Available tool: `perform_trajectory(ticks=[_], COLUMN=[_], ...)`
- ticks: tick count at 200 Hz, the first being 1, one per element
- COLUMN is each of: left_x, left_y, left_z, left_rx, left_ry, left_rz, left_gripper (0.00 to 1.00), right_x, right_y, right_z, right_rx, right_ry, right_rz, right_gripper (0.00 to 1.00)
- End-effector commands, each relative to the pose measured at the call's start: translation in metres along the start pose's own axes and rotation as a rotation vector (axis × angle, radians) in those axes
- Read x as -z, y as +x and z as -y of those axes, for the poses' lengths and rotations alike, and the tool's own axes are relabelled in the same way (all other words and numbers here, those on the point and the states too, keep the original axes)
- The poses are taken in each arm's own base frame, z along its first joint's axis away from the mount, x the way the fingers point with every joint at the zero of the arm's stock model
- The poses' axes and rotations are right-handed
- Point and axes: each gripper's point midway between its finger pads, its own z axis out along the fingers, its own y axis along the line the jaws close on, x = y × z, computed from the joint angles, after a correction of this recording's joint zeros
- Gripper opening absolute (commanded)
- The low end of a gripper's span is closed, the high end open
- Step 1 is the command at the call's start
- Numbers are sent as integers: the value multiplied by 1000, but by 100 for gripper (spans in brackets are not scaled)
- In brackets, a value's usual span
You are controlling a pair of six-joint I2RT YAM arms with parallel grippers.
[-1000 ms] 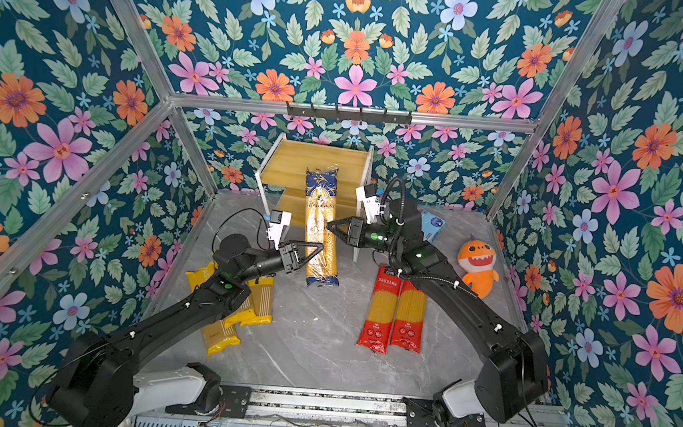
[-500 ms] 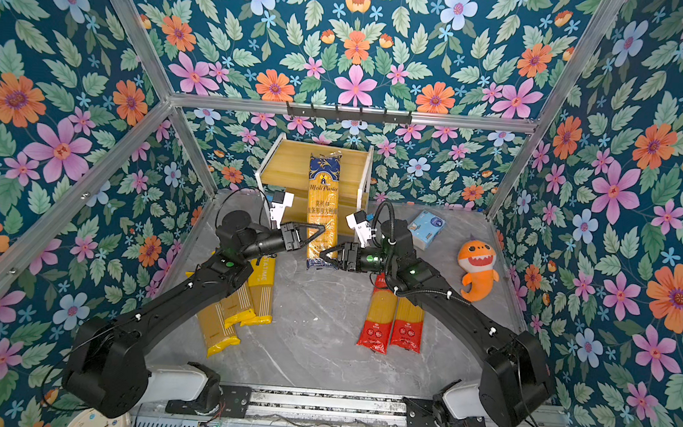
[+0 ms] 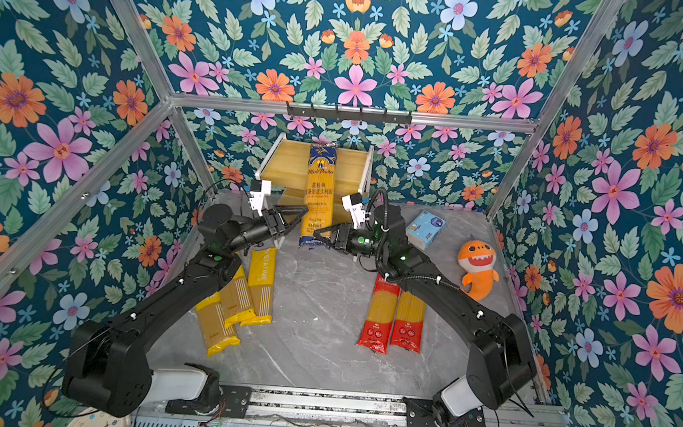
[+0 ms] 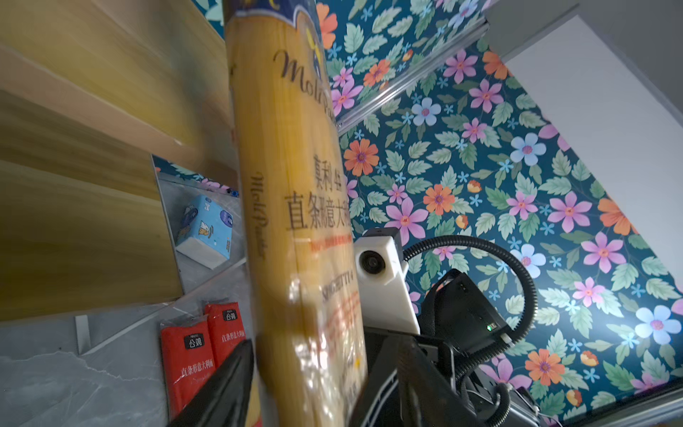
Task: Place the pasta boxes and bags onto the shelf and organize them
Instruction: 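Stand the blue-wrapped bag on the shelf's upper tier and release both grippers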
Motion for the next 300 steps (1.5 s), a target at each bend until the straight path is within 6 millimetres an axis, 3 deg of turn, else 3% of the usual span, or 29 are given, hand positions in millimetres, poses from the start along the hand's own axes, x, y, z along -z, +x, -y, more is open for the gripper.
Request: perform_trajectory(ticks=[1, 22, 27, 53, 79, 108, 135, 172, 198, 202, 217, 257, 300], left_x=[22, 47, 52, 67, 66, 53, 33, 5, -9, -11, -17, -42, -50], left_y=[-27, -43, -46, -54, -55, -56, -58, -55, -47, -47, -50, -55, -51], left_z=[3, -17, -20, -20, -18, -17, -18, -16, -27, -29, -34, -34, -35], left_rx=[13, 59, 66, 114, 154, 164, 165, 180, 204, 210, 233, 252, 308], left_ry=[-2, -106, -126, -122, -96, -88, -83, -67, -99, -102, -99, -85, -85], left_rz=[116, 224, 254, 372, 432, 454, 444, 422, 414, 417, 429, 424, 427], left_gripper=[71, 76, 77, 84, 87, 89, 89, 88, 87, 86, 83, 68, 33], right_x=[-5, -15, -27, -48, -64, -67, -57, -34, -21, -12, -4, 31, 64], right_y=[-44, -66, -67, -86, -97, -95, -85, -64, -53, -55, -46, -16, 11], right_z=[-21, -28, -14, -4, -2, 1, 3, 4, 11, -4, -4, 22, 53], right_rx=[29, -35, -67, -177, -222, -243, -230, -207, -205, -184, -159, -123, -106], right_ry=[-32, -36, -16, 19, 48, 73, 116, 153, 177, 154, 167, 289, 423], right_rz=[149, 204, 200, 234, 232, 213, 205, 191, 193, 206, 197, 215, 240], right_gripper=[7, 7, 6, 10, 15, 32, 48, 56, 58, 58, 58, 58, 58])
